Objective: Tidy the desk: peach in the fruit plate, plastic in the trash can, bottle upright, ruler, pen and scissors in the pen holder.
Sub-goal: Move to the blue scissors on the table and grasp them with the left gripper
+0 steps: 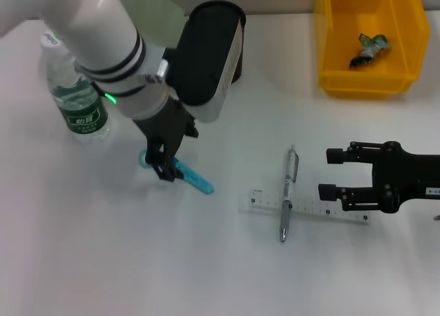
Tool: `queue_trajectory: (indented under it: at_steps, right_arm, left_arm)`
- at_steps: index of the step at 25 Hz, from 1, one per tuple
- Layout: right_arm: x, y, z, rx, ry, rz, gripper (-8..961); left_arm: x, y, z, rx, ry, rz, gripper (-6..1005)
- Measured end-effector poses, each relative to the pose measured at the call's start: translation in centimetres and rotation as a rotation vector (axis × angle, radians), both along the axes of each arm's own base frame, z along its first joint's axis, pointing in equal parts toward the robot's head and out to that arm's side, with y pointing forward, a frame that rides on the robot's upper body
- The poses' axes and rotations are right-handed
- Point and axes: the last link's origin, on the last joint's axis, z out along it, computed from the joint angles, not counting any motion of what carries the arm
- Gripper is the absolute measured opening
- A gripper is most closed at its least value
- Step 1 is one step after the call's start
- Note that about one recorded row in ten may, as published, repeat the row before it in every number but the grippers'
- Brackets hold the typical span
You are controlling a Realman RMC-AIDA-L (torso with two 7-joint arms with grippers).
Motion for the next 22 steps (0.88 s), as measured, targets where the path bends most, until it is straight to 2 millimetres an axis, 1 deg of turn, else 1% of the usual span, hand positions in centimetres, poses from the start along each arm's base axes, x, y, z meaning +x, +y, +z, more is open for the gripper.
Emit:
queue_trajectory:
  at_steps: [1,4,8,12,16,22]
  right_arm:
    - [0.0,0.0,0.0,0.000,0.000,0.000,754]
    - [0.0,0.0,-0.1,0.000,0.002,-0.001,754]
    - [0.1,-0.1,-0.1,0.000,0.003,-0.005,754]
    - [0.1,-0.2,-0.1,0.000,0.003,-0.005,754]
    - [0.1,-0.3,-0.1,-0.004,0.006,-0.004,753]
    - [0.1,-0.4,0.0,-0.005,0.006,-0.001,753]
  left_arm:
    - [0.0,0.0,0.0,0.000,0.000,0.000,771]
    - [-0.8,-0.7,-1.0,-0.025,0.013,-0.001,770]
    - [-1.4,-0.8,-1.7,-0.015,0.021,-0.028,723]
    - [-1.7,-0.7,-1.9,0.001,0.020,-0.039,675]
    - [-1.7,-0.7,-1.9,0.004,0.023,-0.038,429]
    - [-1.8,-0.7,-2.1,0.002,0.034,-0.036,378]
